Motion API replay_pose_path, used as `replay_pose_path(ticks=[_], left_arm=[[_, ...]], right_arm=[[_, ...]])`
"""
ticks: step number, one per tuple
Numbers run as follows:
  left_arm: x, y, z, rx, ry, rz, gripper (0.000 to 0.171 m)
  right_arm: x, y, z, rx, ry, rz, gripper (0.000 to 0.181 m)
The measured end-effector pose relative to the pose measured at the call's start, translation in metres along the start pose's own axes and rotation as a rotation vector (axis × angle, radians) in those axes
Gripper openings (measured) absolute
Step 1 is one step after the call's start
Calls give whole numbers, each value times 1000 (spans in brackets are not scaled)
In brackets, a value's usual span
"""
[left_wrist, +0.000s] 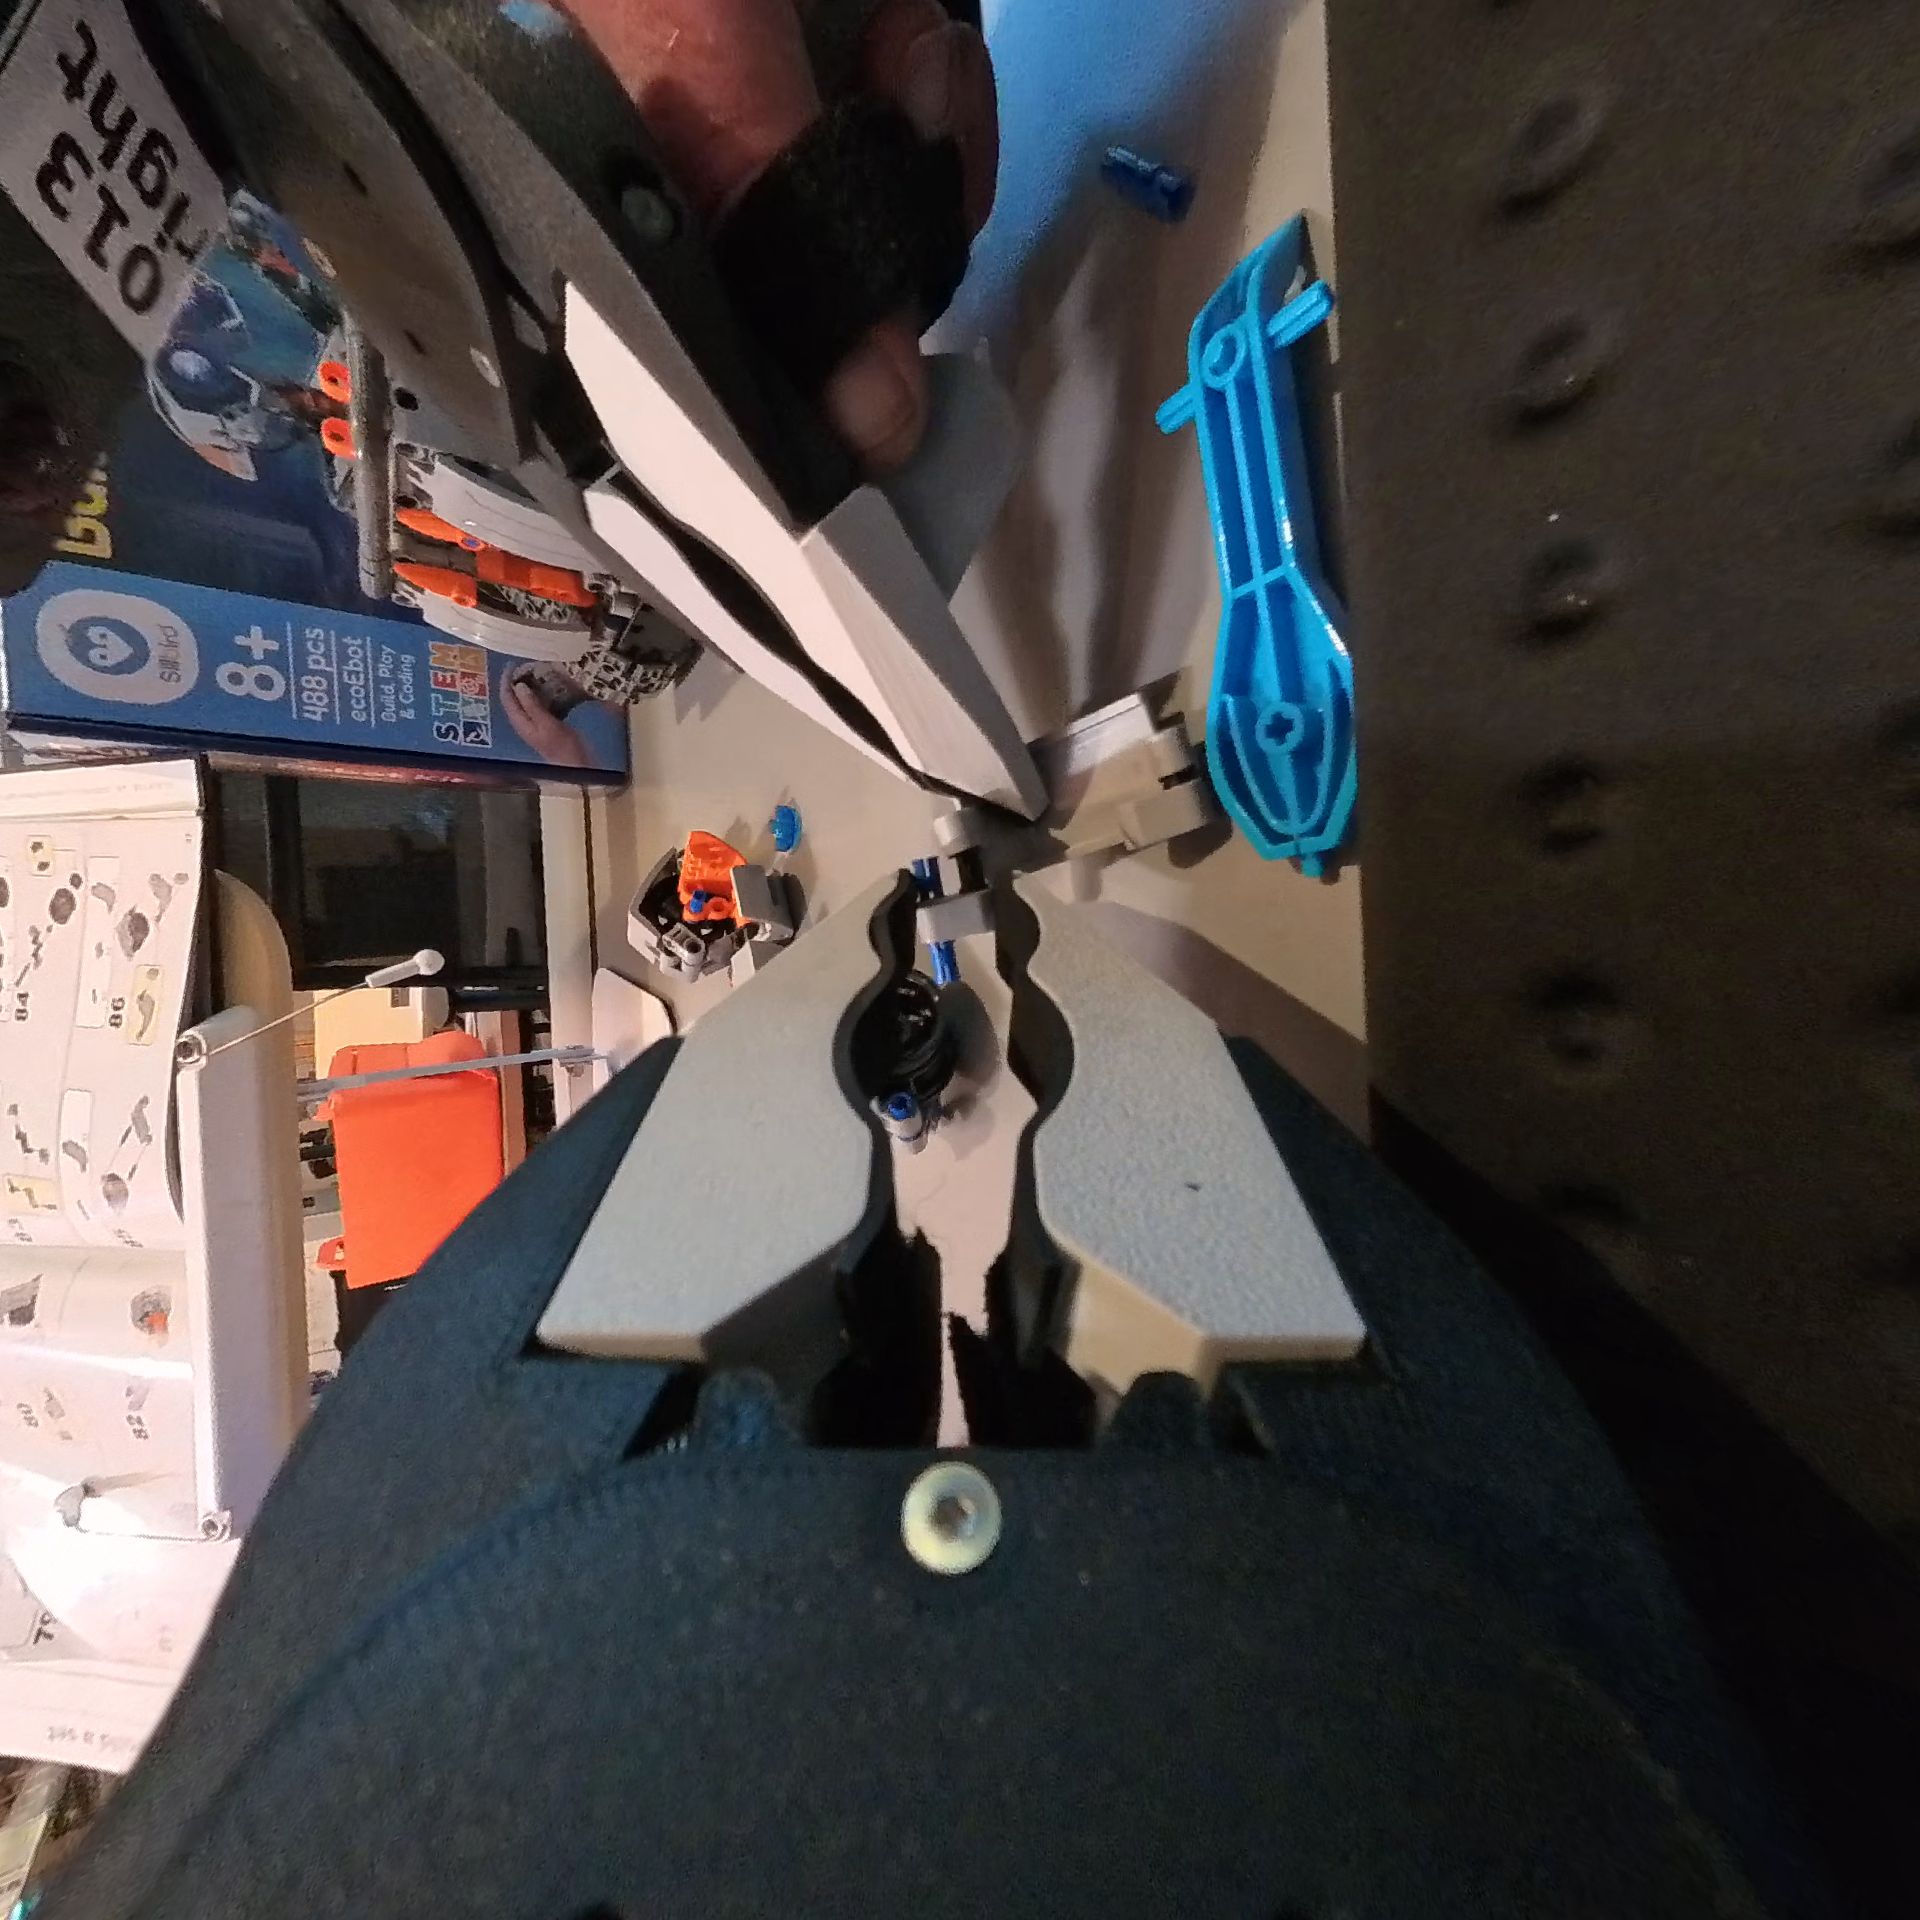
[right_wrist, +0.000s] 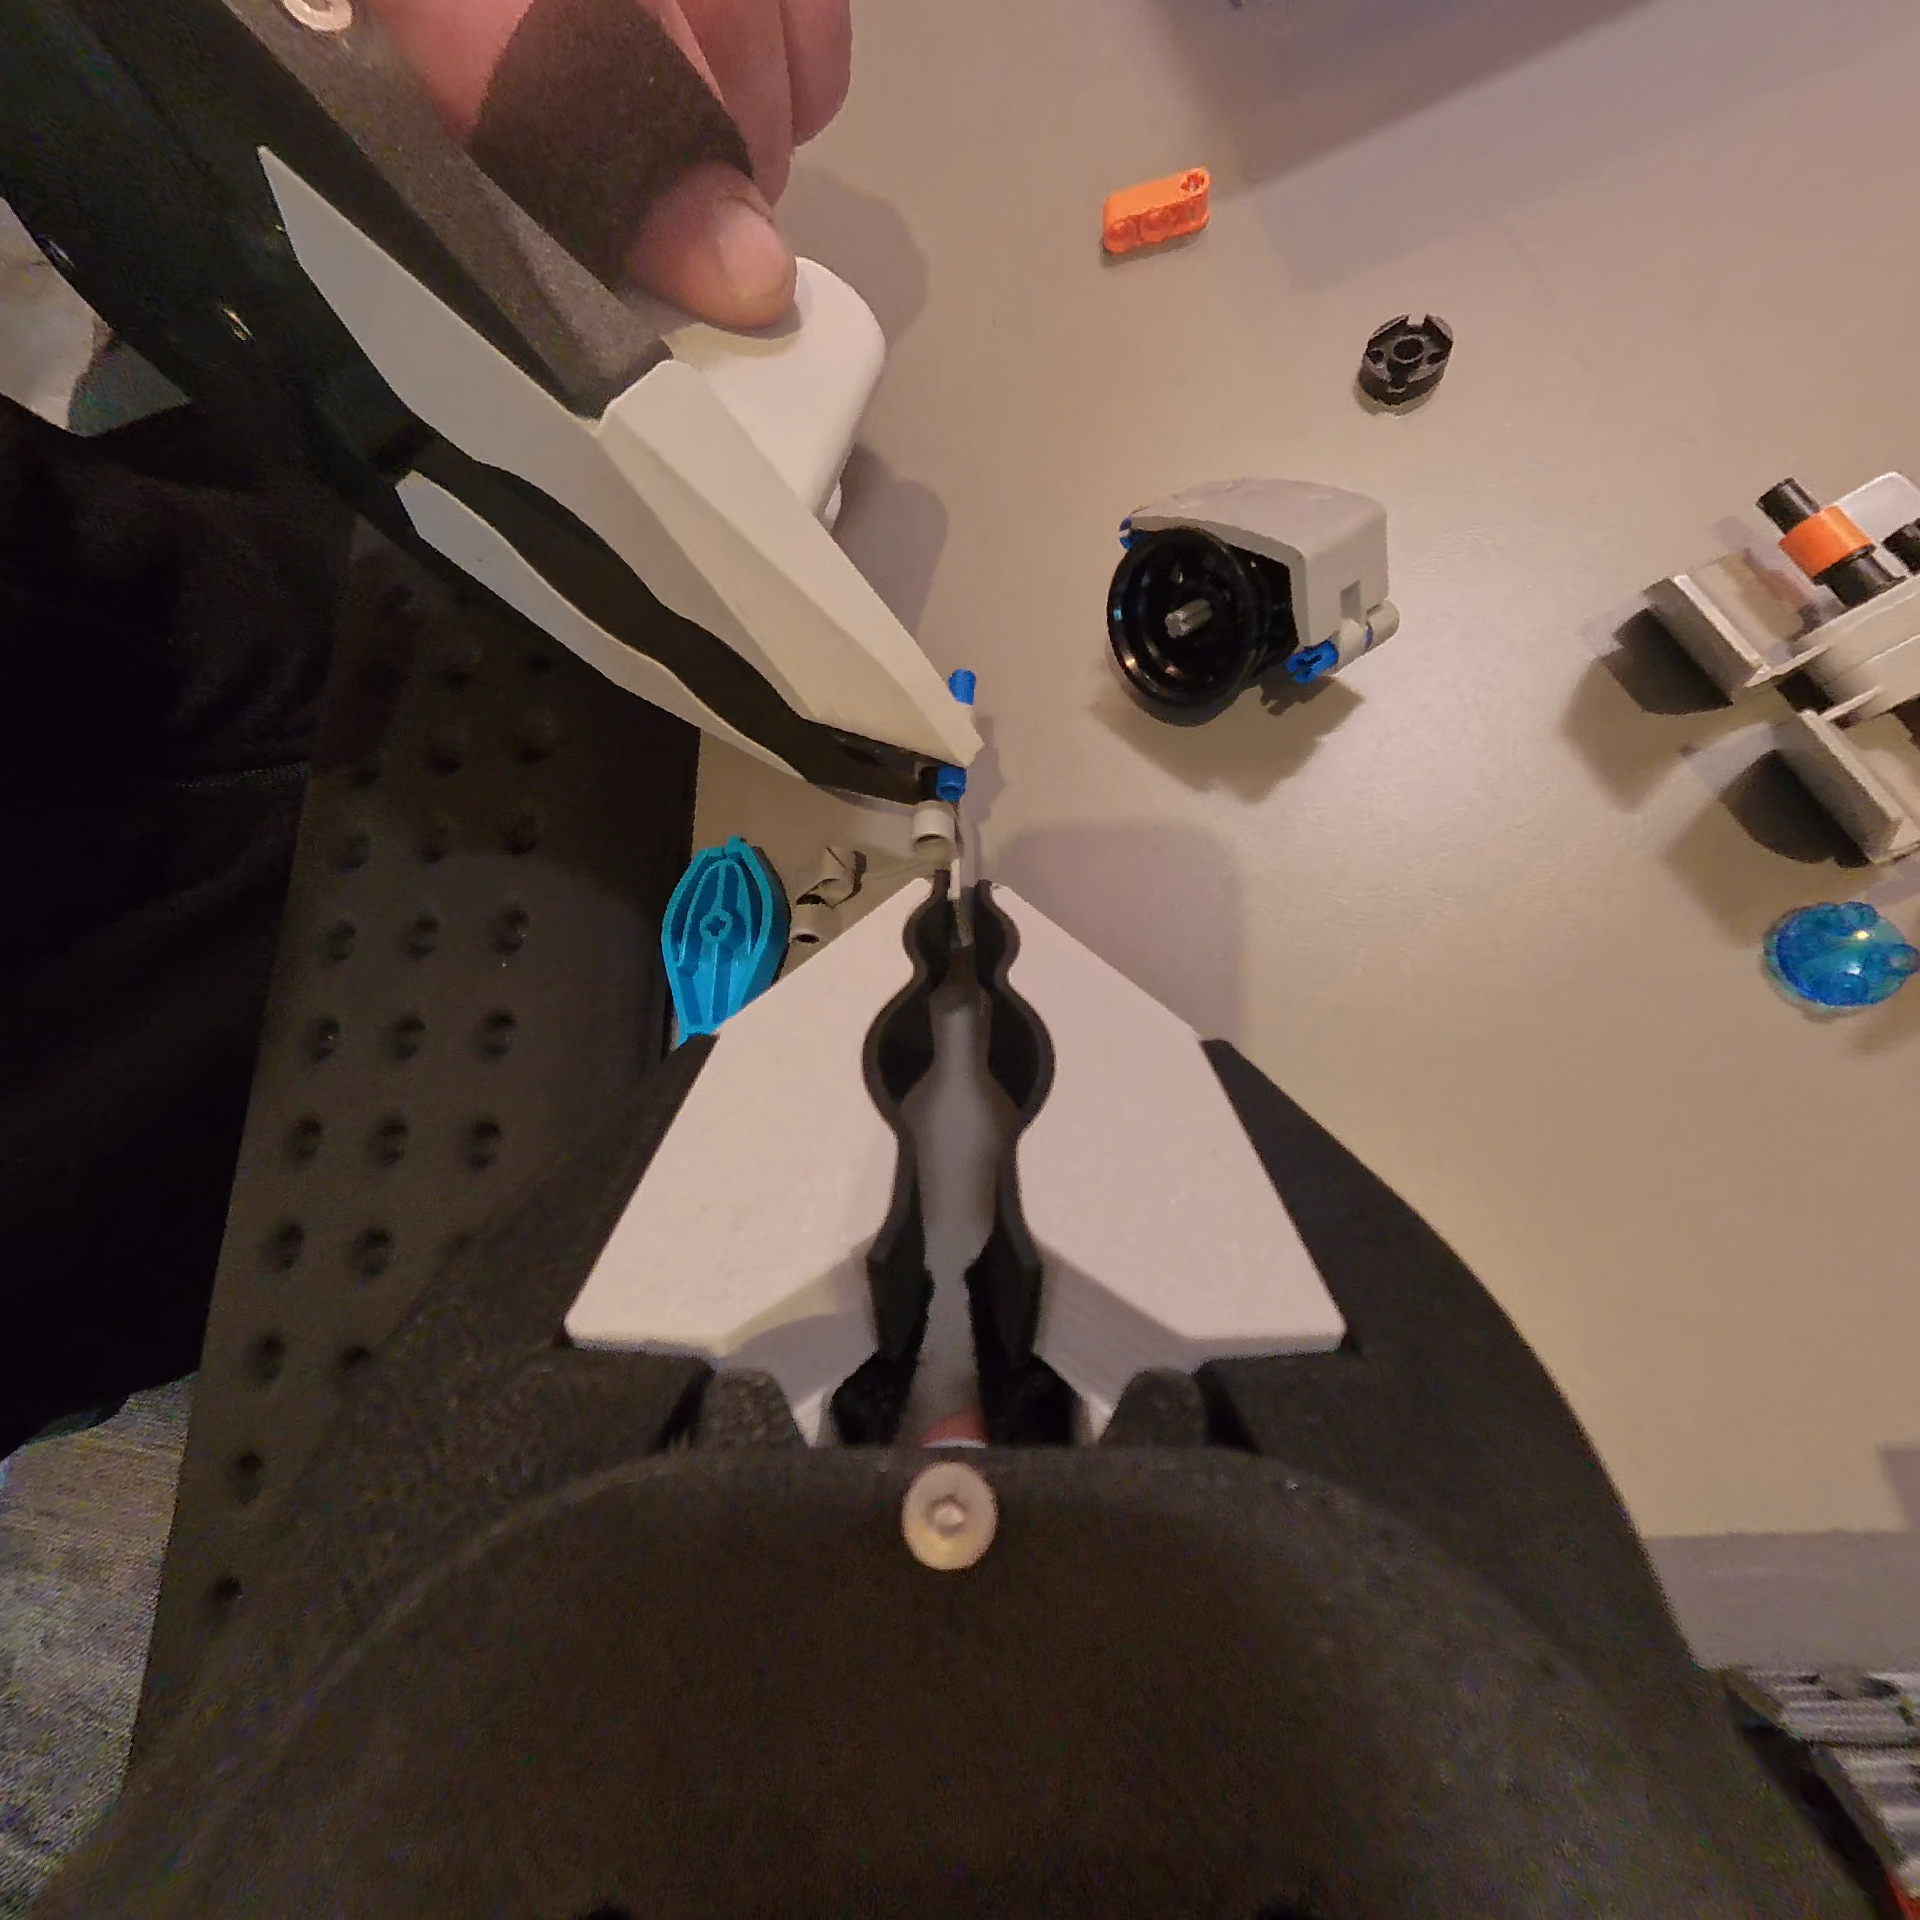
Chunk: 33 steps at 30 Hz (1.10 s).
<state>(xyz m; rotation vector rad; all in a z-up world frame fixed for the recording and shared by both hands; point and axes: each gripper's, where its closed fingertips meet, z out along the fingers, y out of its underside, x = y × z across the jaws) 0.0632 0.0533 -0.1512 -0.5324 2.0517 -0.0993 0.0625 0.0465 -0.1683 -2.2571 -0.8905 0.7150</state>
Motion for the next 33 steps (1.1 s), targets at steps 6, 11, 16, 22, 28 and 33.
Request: replay_pose_path(ticks=[6, 11, 16, 22, 28, 33], left_arm=[[-1, 0, 1, 1, -4, -23, 11], [-7, 1, 2, 0, -14, -84, 10], [-9, 3, 3, -7, 0, -155, 9], [-6, 6, 7, -26, 35, -224, 9], [4, 3, 7, -13, 139, -329, 10], [10, 5, 4, 5, 227, -393, 24]], right_arm=[[1, -1, 0, -18, 41, -61, 0], [4, -5, -2, -9, 91, -89, 0], [8, -7, -2, -36, 183, -145, 0], [10, -4, -2, -80, 235, -178, 0], [3, 1, 1, -92, 161, -145, 0], [-1, 1, 3, -89, 138, -141, 0]])
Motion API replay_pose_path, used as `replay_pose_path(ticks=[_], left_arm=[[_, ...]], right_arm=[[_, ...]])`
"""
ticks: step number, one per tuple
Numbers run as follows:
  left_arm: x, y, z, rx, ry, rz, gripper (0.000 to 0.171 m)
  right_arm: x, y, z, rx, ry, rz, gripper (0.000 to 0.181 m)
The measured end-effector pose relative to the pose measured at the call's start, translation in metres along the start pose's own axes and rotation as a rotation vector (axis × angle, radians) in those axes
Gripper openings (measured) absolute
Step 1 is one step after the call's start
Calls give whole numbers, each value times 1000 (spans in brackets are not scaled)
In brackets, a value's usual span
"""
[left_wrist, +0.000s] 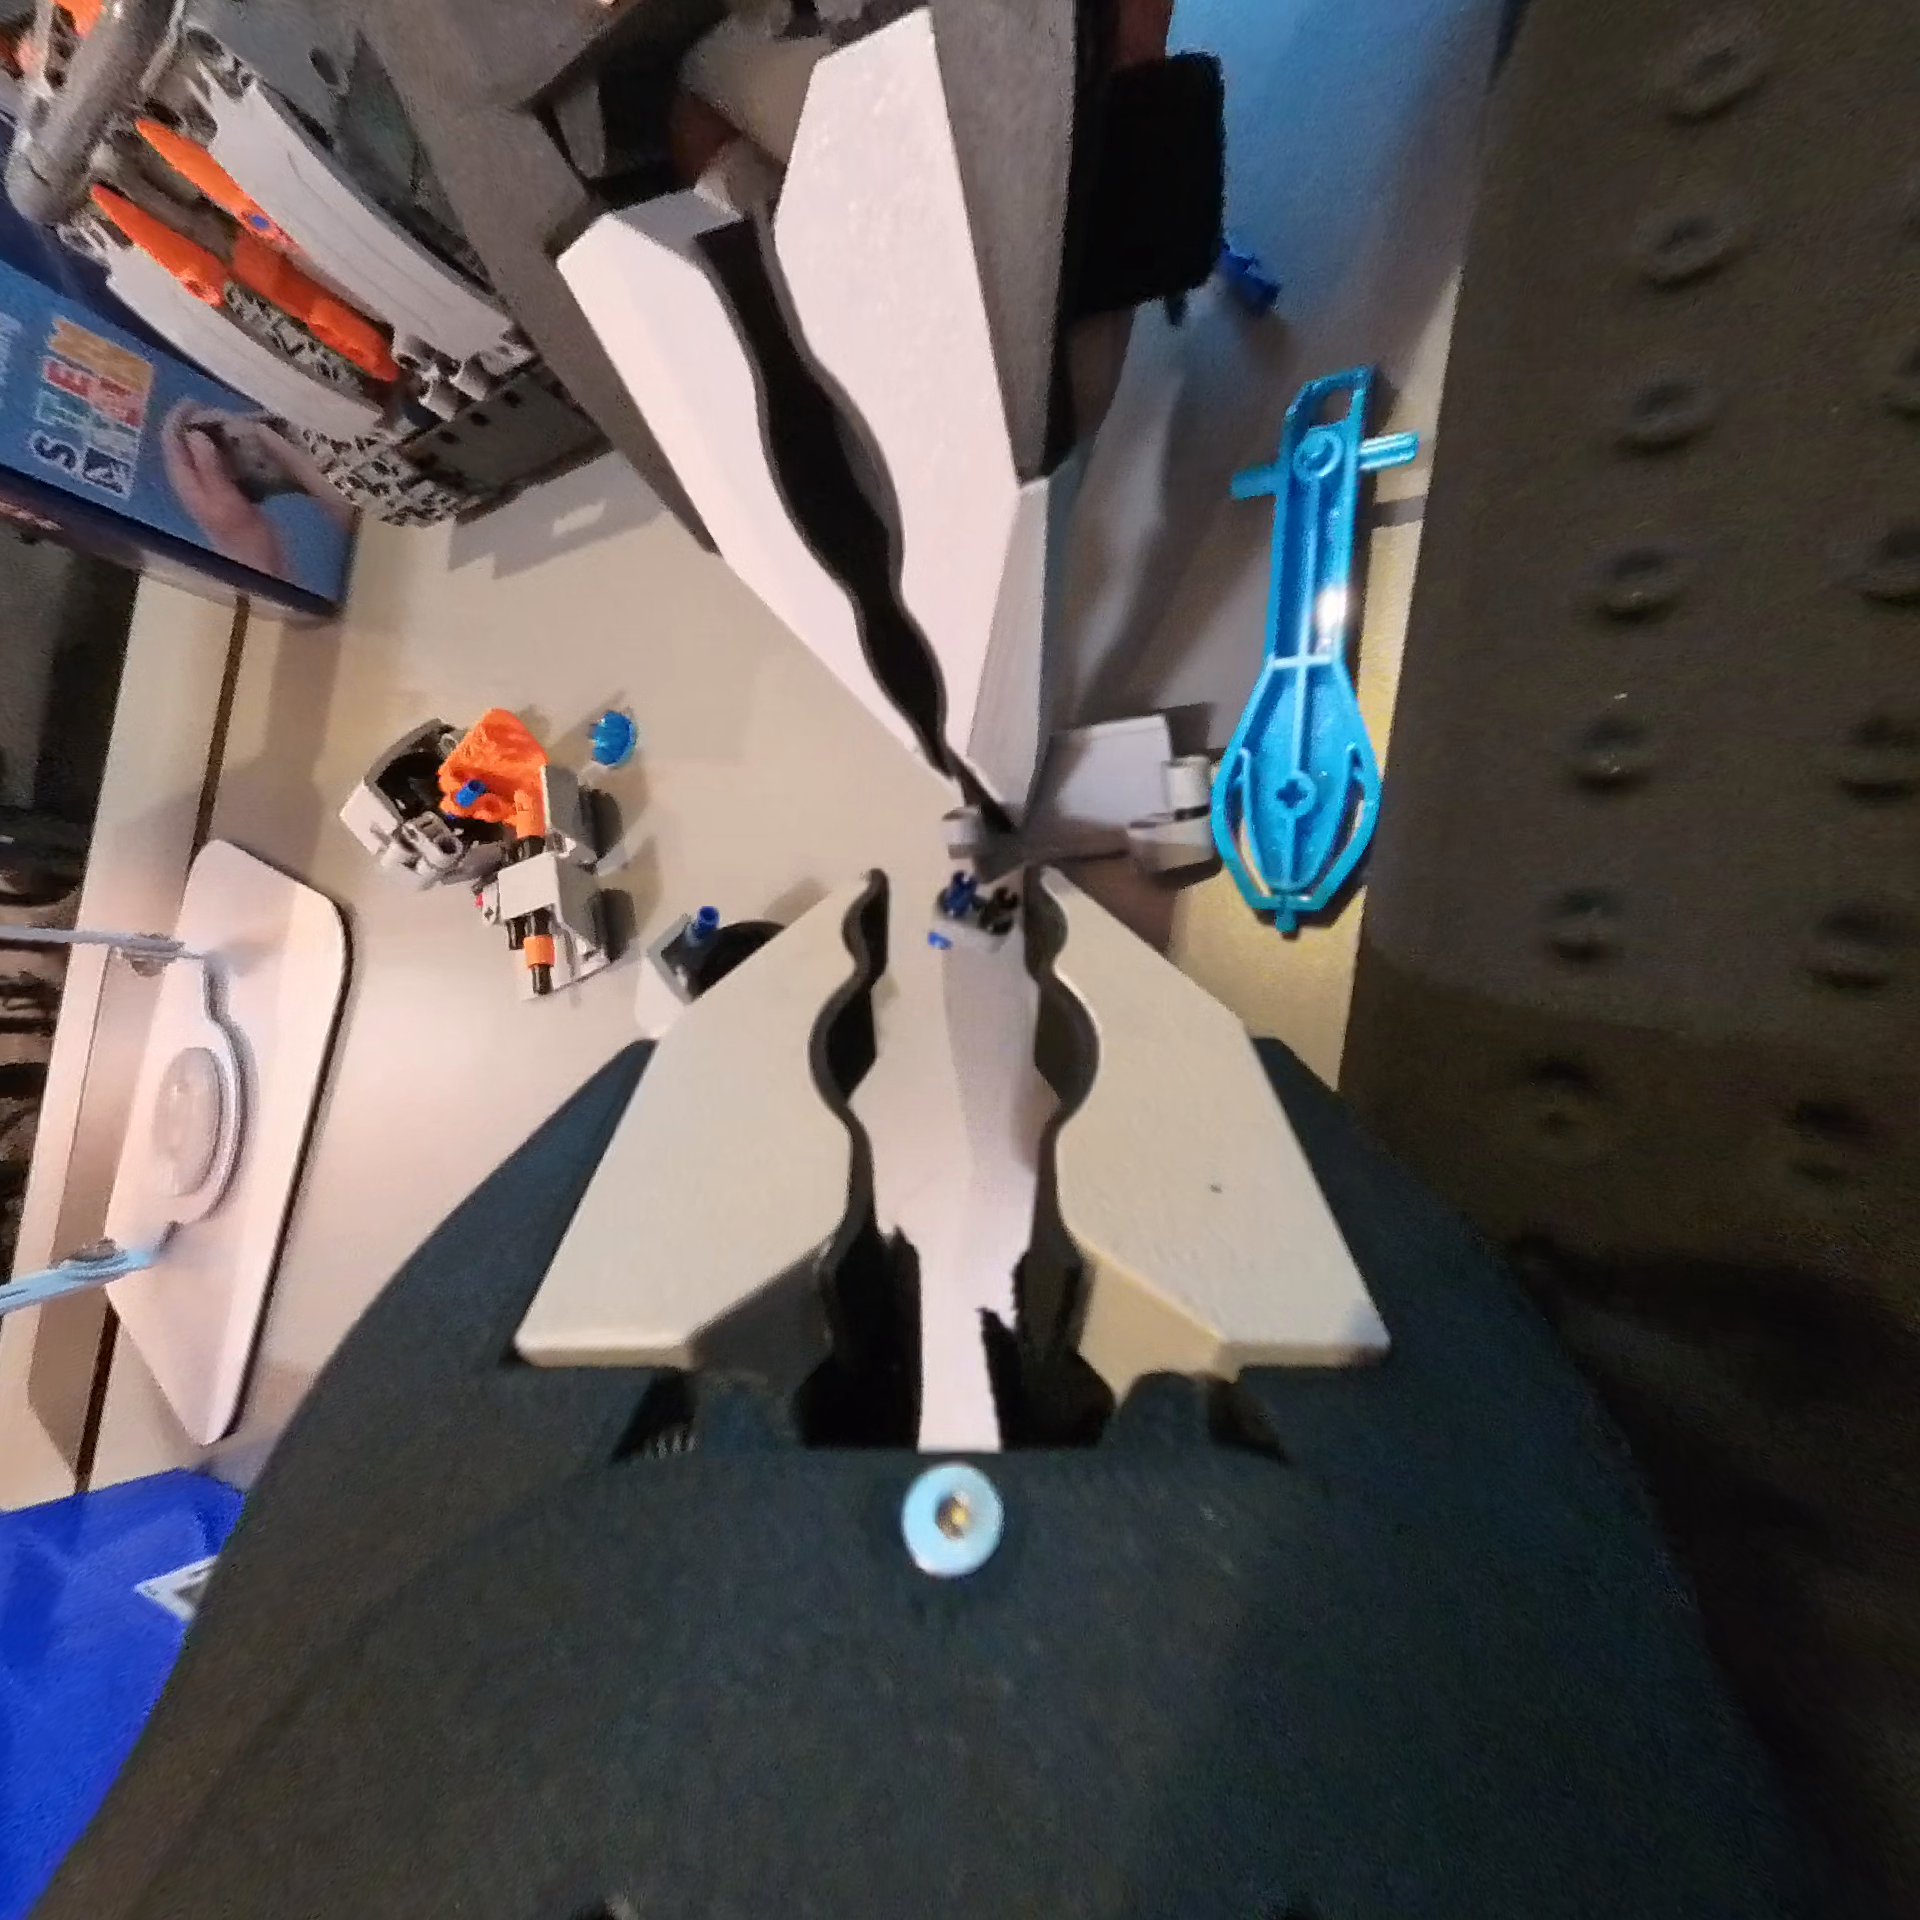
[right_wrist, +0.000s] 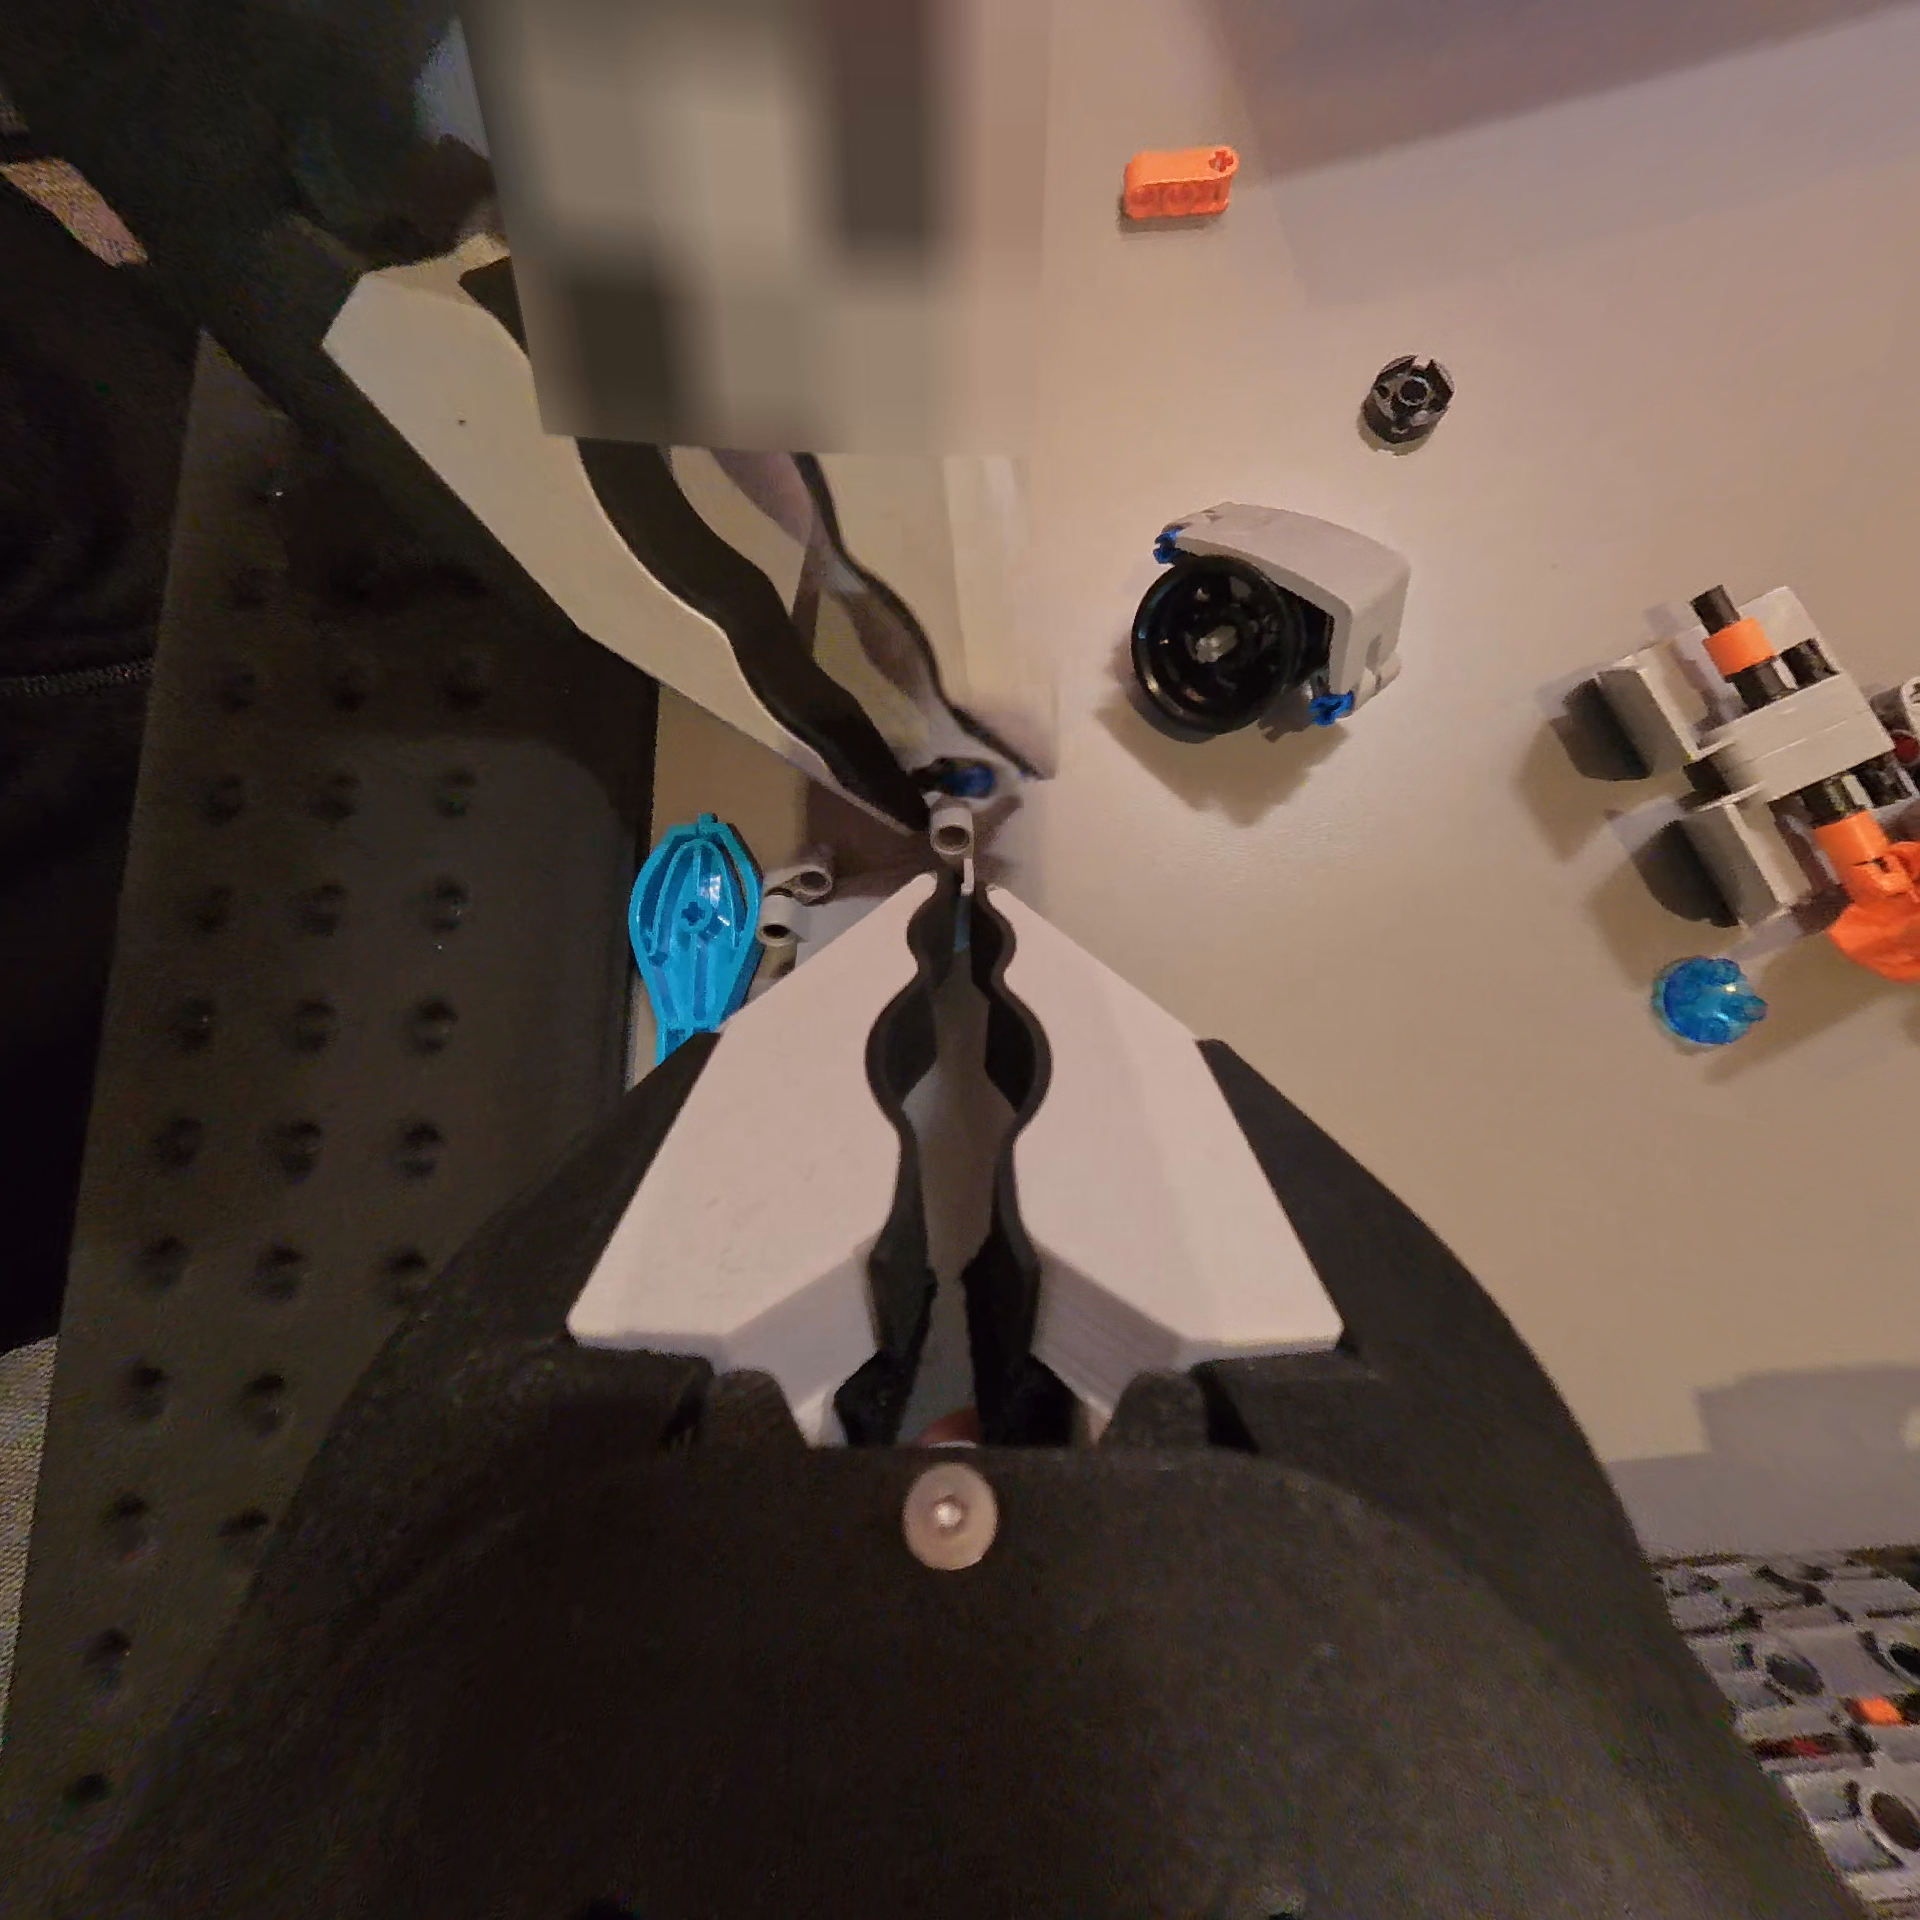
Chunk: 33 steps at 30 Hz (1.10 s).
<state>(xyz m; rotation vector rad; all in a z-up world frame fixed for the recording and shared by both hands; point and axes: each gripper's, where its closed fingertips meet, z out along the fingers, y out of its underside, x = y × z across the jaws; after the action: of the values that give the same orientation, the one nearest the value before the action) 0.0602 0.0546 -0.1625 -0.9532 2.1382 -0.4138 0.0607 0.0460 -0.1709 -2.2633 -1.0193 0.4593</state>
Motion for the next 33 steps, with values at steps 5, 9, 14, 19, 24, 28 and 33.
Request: replay_pose_path(ticks=[5, 9, 14, 19, 24, 28, 33], left_arm=[[5, 14, -5, -36, 112, -48, 31], [6, 19, -9, -34, 185, -67, 33], [6, 27, -12, -84, 217, -15, 27], [15, 35, -18, -112, 312, -126, 25], [34, 24, -21, -66, 410, -181, 25], [25, 22, -23, -30, 364, -153, 27], [10, 37, -21, -111, 249, 3, 34]], right_arm=[[0, 1, 0, 2, -7, 5, 0], [0, 1, 0, 2, -15, 11, 0], [0, 2, -1, 4, -23, 13, 0], [0, 3, -2, 2, -24, 7, 0], [0, 3, -2, 2, -25, 7, 0], [0, 4, -3, 0, -25, 5, 0], [0, 4, -3, -1, -25, 2, 0]])
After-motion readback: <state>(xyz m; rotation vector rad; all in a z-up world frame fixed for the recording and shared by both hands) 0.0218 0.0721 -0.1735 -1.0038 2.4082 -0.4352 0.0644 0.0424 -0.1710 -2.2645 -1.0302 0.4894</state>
